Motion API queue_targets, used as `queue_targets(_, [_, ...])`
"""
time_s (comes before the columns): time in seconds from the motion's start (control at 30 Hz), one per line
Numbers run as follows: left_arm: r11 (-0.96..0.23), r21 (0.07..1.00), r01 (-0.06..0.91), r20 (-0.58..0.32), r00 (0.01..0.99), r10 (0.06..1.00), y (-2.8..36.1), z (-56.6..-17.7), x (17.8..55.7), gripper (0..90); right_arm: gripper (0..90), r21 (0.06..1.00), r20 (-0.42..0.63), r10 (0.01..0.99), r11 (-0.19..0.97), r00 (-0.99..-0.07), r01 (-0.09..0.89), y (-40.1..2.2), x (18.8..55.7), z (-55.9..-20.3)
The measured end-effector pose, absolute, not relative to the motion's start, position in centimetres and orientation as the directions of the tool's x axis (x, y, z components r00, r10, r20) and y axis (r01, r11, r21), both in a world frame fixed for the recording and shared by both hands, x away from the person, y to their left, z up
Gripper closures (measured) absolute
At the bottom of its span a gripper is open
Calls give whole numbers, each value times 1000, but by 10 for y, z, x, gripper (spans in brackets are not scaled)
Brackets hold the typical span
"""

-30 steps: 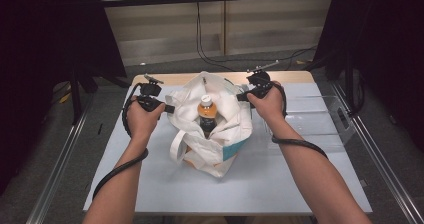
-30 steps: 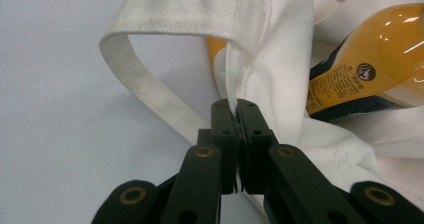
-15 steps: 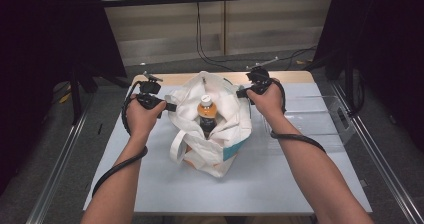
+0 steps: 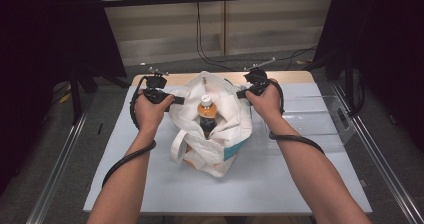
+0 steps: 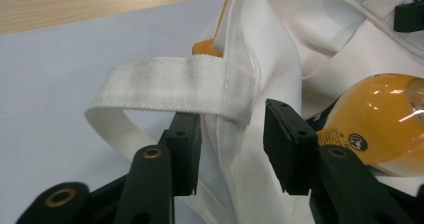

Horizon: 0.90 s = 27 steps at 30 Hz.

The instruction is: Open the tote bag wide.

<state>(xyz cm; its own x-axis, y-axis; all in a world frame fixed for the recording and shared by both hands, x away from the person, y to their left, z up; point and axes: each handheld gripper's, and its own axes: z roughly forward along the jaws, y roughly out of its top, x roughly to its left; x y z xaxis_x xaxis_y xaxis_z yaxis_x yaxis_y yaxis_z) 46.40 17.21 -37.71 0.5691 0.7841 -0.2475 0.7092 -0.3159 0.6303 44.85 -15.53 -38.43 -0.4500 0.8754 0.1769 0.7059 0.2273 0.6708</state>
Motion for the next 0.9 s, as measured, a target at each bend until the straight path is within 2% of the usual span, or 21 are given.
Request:
queue_targets(0.03, [-321, 633, 704, -241, 573, 783, 170, -378, 465, 609, 849, 668, 175, 876, 231, -450, 708, -155, 449, -384])
queue_targets(0.2, [-338, 618, 710, -217, 567, 795, 163, -380, 468, 776, 850, 666, 167, 877, 237, -451, 708, -156, 449, -384])
queue_targets(0.27, [-335, 611, 717, -215, 558, 802, 163, -380, 470, 802, 851, 663, 178, 879, 224, -441, 714, -157, 449, -385])
queue_targets(0.63, [-317, 571, 757, -219, 513, 830, 173, -393, 474, 815, 853, 643, 193, 889, 205, -415, 738, -165, 450, -398])
queue_targets(0.9, [-337, 547, 766, -189, 505, 842, 178, -403, 475, 818, 859, 630, 197, 891, 205, -409, 749, -170, 450, -404])
